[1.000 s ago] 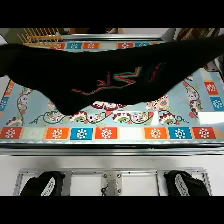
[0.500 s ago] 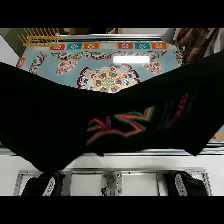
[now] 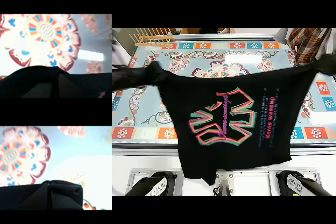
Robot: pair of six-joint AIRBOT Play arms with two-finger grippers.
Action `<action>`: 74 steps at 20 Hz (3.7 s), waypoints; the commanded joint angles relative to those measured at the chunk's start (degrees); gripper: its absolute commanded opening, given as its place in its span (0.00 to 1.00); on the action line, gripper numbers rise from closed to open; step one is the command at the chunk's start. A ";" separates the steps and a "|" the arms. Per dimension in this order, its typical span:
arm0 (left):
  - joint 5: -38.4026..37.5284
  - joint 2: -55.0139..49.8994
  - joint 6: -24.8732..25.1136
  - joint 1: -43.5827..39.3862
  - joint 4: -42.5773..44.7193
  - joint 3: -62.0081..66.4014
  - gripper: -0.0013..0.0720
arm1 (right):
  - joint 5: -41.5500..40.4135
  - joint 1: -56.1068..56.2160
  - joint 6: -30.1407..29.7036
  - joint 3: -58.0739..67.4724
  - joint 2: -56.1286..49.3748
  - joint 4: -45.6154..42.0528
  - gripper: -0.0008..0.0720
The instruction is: Fold the clothes and pants, and hang the long-sleeved shirts on hangers.
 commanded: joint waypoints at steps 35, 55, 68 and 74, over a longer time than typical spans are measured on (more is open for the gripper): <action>9.09 -21.97 8.09 2.60 -0.33 -9.84 0.63 | -13.25 7.06 6.12 -27.61 -10.16 -5.79 0.79; 6.95 2.16 7.82 -7.04 3.98 -29.70 0.63 | -22.34 -11.61 18.67 -68.15 16.48 4.61 0.56; 6.80 1.42 7.82 -7.02 4.04 -29.66 0.63 | -27.02 -5.33 18.62 -68.13 10.84 7.13 0.55; 5.73 3.32 7.76 -4.87 4.66 -29.62 0.63 | -26.34 -5.35 18.60 -68.06 11.41 6.78 0.03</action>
